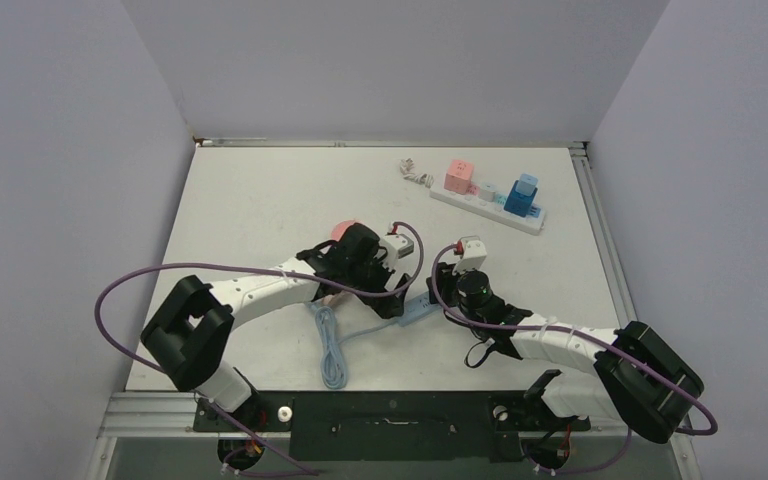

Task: Pull the plug off the socket
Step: Remove the plug from the socket.

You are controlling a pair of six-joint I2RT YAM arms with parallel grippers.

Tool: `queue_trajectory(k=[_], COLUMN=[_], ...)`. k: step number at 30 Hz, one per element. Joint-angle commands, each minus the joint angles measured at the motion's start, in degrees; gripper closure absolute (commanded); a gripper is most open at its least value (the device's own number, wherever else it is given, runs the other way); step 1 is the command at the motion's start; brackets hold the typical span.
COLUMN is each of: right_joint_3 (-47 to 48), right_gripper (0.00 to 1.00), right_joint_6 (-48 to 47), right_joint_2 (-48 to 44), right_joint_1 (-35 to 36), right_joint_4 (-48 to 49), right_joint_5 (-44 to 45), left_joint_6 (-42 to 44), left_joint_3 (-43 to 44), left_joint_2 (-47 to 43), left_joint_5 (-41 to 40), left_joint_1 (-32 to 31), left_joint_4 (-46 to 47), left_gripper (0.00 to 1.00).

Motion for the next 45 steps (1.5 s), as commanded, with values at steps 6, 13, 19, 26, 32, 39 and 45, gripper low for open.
queue_trajectory(k=[6,13,19,26,32,39,45], right_joint_3=[5.4,6.6,4.9,3.9,4.7,4.5,5.1], right_gripper=[0.49,0.5,0.5,0.52,0.53,0.58,0.57], right_joint_6=[-1.4,-2.1,-2.4,-3.9,-3.8,-3.0,-3.6], right_joint_2=[-1.7,-2.1,-3.9,-3.3,-1.3,-1.5,0.0], right_joint_1=[-0.3,-0.9,-2.4,-3.1,-3.1,-3.1,-3.1], right_joint_4=[-5.7,-9.0,-8.8,-6.8,-7.7,-8.9,-8.6], right_joint_5=[0.2,-1.2,-3.0,-7.7,-5.7,-2.9,-5.6], left_joint_6=[-0.4,-3.9,-6.2,-7.1,-7.8,-8.8,-8.5], left_joint_3=[2.6,2.6,3.0,4.0,4.5,4.9,5.6], left_joint_2=[3.8,6.2,7.8,9.6,10.9,11.9,12.5], left_joint_5=[4.4,2.0,1.1,0.2,0.9,0.3,-1.5], left_joint_1=[-2.2,-2.5,-2.6,-2.9,-3.4,-4.1,-4.2], left_joint_4=[1.0,2.0,2.0,0.5,0.2,-0.1,-0.4], left_gripper=[0.07,0.11,0.29,0.38,0.47,0.49,0.36])
